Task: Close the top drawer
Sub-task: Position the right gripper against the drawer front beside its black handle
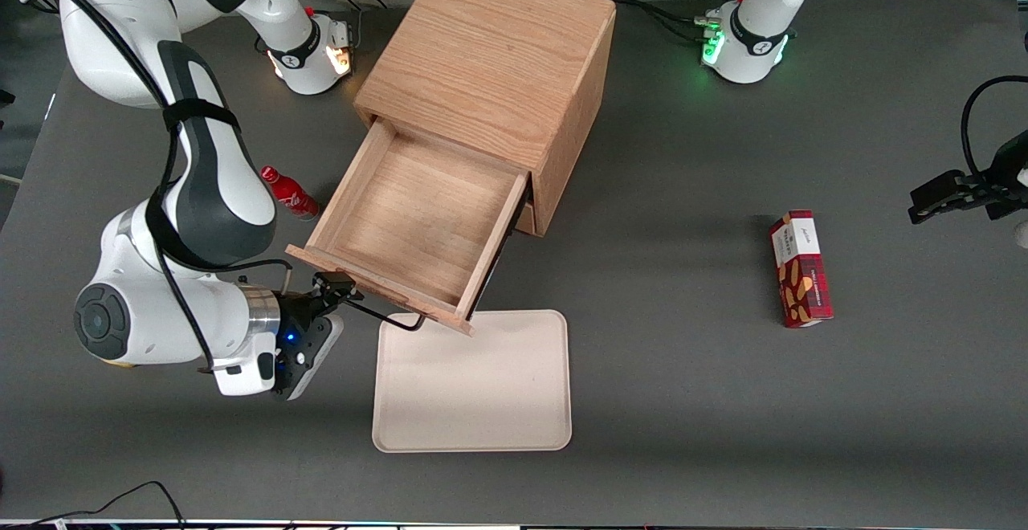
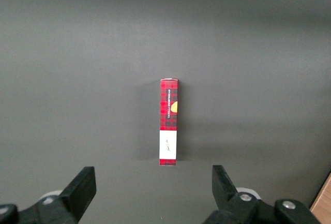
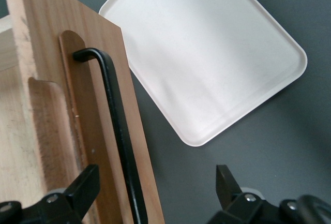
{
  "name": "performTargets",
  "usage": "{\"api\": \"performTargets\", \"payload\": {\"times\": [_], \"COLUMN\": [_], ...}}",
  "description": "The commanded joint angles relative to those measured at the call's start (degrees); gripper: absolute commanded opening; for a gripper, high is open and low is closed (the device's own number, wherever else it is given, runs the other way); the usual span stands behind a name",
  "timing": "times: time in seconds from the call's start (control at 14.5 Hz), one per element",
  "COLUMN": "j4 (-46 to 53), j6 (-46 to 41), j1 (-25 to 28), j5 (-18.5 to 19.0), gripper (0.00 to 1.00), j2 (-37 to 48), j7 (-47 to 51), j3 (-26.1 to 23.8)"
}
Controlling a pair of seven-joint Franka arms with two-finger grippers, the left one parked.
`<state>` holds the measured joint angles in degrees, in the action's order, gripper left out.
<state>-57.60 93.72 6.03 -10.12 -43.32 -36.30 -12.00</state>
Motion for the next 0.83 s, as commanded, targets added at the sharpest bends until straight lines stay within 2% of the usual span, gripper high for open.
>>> {"api": "performTargets", "payload": {"times": [0.0,0.62,0.76], "j4": [1.6,-0.8,-0.9], "j6": [0.9,2.2,3.1], "j1": [0.4,0.4,0.4], "j5": [-0.7,-0.4,0.7], "gripper": [1.0,1.0,1.0], "j2": [-1.5,-1.9,-2.0], "j7": [-1.1,-1.8,-1.8], "j3": [0.3,0.4,0.4]}}
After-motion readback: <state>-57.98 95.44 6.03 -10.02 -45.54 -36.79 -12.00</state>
